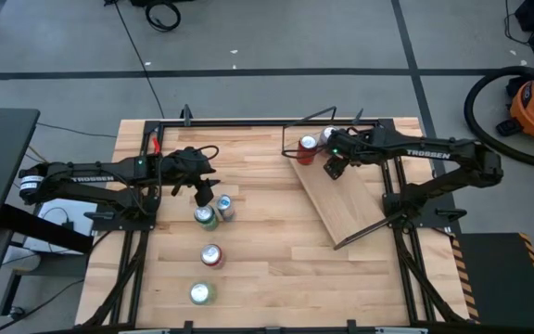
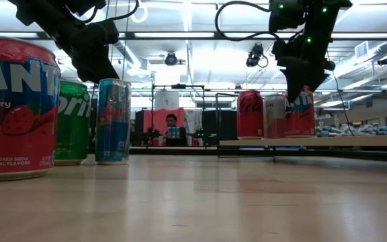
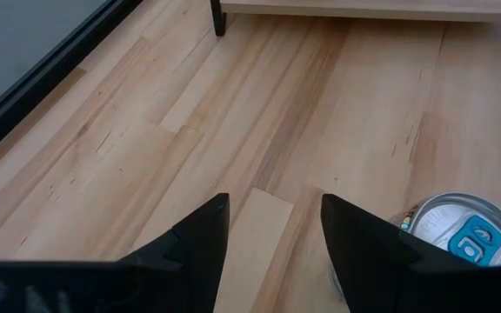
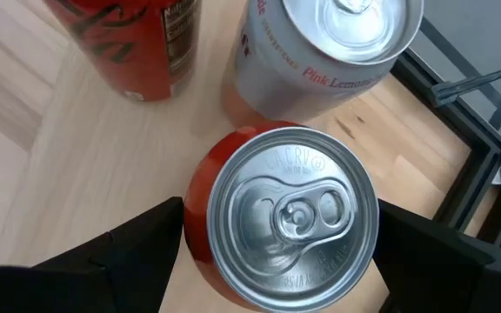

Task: Place canned beverage on shelf
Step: Put the top orange soda can on the shelf

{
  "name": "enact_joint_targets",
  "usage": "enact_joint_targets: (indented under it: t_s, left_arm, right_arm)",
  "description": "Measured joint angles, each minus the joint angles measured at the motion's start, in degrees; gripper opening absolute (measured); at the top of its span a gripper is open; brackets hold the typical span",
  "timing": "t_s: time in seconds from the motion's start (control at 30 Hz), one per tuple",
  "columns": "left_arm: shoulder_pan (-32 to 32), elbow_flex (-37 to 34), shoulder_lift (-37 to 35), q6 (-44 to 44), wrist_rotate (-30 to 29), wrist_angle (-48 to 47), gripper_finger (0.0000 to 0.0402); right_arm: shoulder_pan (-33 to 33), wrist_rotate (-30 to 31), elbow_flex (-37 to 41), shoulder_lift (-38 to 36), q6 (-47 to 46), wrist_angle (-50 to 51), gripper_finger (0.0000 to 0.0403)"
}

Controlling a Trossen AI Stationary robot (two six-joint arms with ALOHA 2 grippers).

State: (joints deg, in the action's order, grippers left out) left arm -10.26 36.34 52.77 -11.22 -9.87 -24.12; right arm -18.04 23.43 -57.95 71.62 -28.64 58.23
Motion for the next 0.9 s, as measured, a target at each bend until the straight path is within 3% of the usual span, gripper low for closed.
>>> enact_joint_targets:
  t_s: [0.9]
  left_arm:
    - [0.0,0.0,0.0,-0.3,0.0,0.0,0.0194]
  right_arm:
    - [-0.6,0.3,0.0,-0.4,3.0,-0.6,0.0353]
